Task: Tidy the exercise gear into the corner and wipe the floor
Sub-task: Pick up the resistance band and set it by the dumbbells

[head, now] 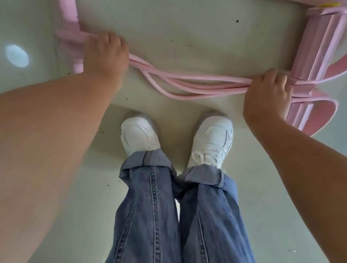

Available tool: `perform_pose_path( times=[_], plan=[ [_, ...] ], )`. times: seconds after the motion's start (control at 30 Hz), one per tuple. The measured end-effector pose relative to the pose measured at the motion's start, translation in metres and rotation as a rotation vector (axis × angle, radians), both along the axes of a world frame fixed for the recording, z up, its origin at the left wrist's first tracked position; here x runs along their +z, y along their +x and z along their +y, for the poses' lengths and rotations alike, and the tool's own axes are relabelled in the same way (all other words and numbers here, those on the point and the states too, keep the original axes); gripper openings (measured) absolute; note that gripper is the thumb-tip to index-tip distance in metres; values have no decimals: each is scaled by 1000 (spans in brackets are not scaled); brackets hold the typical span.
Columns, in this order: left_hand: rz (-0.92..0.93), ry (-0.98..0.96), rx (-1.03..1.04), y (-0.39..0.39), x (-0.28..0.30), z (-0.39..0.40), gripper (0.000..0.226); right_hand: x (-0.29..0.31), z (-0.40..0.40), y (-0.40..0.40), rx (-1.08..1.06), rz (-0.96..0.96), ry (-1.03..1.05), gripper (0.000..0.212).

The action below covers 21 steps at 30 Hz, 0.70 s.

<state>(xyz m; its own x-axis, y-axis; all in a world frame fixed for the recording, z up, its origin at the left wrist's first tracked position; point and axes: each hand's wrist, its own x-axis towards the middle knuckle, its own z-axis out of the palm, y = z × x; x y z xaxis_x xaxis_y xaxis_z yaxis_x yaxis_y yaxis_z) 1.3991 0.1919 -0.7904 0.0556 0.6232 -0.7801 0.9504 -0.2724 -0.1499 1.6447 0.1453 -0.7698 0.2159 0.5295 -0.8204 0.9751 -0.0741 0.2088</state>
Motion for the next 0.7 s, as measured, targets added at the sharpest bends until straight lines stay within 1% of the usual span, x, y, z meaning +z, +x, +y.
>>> perform_pose_path(
  times=[0.03, 0.07, 0.1, 0.13, 0.17, 0.2, 0.23, 0.3, 0.33, 0.4, 0.43, 0.47, 0.5, 0.57, 0.6, 0.63, 0.7],
  plan=[
    [11, 59, -75, -1, -3, 3, 36, -6, -1, 0, -11, -8, 36, 39],
    [-19, 60, -118, -2, -6, 4, 37, -12, -2, 1, -14, -20, 56, 39],
    [-11, 42, -151, 0, -10, 5, 43, -16, -3, 1, -6, -35, 59, 40],
    [-12, 16, -210, 1, -17, 3, 54, -19, -3, 2, 8, -50, 52, 40],
    [-26, -28, -213, 1, -16, 2, 66, -21, -3, 4, 26, -59, 44, 41],
    [-22, -51, -232, 3, -11, 4, 67, -21, -3, 5, 45, -59, 39, 42],
    [-36, -44, -227, 7, -5, 5, 59, -20, -1, 7, 63, -49, 37, 44],
    [-54, -132, -229, 16, 8, 9, 38, -12, 4, 10, 95, -8, 46, 48],
    [-37, -181, -246, 25, 19, 12, 34, -7, 6, 11, 112, 24, 50, 49],
    [-24, -260, -281, 43, 40, 7, 28, 9, 9, 12, 148, 101, 40, 49],
    [-29, -310, -320, 49, 50, 3, 30, 20, 11, 12, 160, 139, 34, 47],
    [-27, -339, -316, 56, 64, 1, 39, 32, 13, 12, 166, 168, 35, 43],
    [-45, -331, -307, 62, 76, 1, 45, 46, 16, 14, 164, 186, 43, 39],
    [-104, -296, -356, 73, 109, 2, 29, 78, 20, 16, 140, 203, 50, 34],
    [-123, -260, -364, 77, 126, 4, 25, 94, 22, 18, 120, 216, 58, 35],
    [-135, -222, -365, 83, 144, 8, 24, 111, 25, 20, 99, 229, 65, 36],
    [-102, -179, -384, 91, 181, 18, 24, 146, 30, 28, 57, 252, 80, 40]
  ],
)
